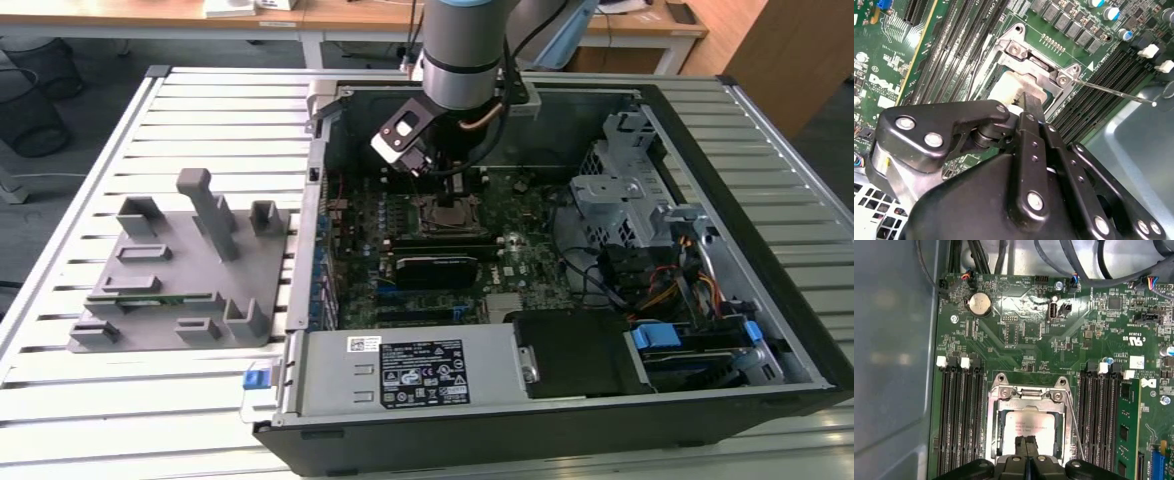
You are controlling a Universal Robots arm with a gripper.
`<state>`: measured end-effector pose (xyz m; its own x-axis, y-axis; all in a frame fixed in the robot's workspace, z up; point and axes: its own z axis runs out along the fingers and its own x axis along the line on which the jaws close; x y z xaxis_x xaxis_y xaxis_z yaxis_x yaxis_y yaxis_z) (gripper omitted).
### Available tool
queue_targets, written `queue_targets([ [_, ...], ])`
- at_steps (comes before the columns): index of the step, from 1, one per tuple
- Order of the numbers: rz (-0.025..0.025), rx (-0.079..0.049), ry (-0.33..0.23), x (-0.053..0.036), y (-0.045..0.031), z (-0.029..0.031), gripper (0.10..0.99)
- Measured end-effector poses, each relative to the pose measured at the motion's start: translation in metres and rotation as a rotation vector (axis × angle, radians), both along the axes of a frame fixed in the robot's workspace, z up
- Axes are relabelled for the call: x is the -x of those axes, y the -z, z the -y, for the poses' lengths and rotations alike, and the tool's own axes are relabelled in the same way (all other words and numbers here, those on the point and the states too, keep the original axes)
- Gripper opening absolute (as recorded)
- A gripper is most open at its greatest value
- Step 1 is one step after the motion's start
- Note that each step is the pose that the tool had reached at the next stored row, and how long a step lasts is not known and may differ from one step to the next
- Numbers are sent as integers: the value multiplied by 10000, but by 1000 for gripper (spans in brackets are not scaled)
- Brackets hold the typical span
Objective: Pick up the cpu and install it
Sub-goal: 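Install the first cpu locking lever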
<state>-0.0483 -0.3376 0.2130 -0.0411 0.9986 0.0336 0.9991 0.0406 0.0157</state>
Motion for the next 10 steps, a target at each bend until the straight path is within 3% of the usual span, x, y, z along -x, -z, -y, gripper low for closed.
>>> queue_targets([
  [6, -1, 3, 0, -2, -7, 0, 106],
  [10, 1, 0, 1, -2, -65, 0, 106],
])
